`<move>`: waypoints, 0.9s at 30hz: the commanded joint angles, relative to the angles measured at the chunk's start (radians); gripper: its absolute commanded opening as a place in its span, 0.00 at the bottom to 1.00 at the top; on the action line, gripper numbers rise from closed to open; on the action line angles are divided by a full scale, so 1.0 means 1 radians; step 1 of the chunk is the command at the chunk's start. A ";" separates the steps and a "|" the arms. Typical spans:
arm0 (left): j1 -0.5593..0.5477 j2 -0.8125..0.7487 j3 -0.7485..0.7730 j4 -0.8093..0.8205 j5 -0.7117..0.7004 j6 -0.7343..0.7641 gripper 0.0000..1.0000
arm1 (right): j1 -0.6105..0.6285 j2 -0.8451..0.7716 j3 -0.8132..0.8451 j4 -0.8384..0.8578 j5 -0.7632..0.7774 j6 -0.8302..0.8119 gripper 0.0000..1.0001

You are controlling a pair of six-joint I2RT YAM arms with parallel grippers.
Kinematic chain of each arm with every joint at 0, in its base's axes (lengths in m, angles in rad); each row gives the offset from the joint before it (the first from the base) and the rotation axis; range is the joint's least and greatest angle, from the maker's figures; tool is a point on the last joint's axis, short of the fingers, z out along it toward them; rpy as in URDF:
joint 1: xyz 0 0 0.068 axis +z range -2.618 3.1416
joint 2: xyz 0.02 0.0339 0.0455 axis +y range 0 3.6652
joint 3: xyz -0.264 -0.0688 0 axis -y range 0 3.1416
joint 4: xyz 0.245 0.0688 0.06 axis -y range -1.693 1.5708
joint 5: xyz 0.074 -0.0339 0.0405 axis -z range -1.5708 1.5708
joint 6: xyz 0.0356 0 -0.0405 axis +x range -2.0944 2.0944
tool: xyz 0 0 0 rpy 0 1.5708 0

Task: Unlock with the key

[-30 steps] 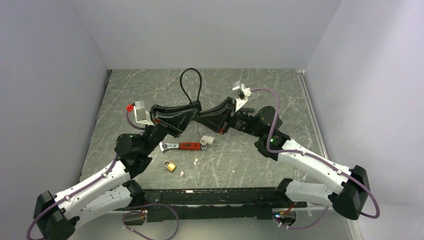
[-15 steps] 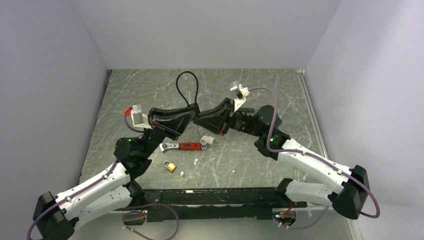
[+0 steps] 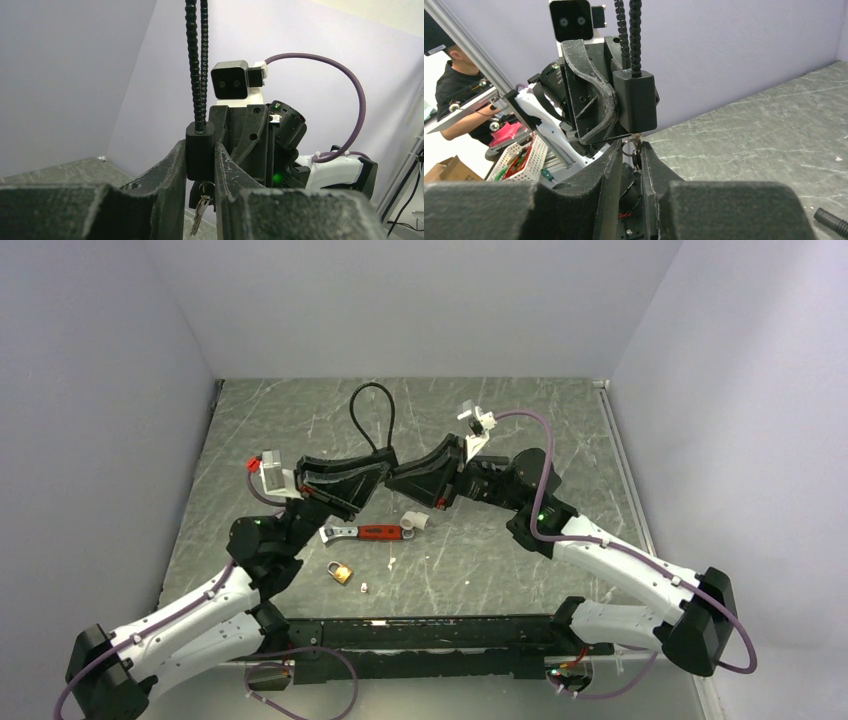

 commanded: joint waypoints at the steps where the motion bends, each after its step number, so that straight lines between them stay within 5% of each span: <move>1: 0.001 -0.005 -0.009 -0.014 0.014 0.000 0.00 | 0.000 -0.004 0.056 0.147 -0.032 0.030 0.23; 6: 0.001 -0.007 -0.008 -0.017 0.011 0.005 0.00 | -0.002 0.003 0.054 0.171 -0.050 0.046 0.30; 21: 0.001 -0.027 0.020 -0.041 0.006 0.026 0.00 | -0.003 0.026 0.044 0.162 -0.078 0.047 0.32; 27: 0.001 -0.039 0.021 -0.046 0.008 0.024 0.00 | -0.003 0.010 0.038 0.147 -0.055 0.031 0.13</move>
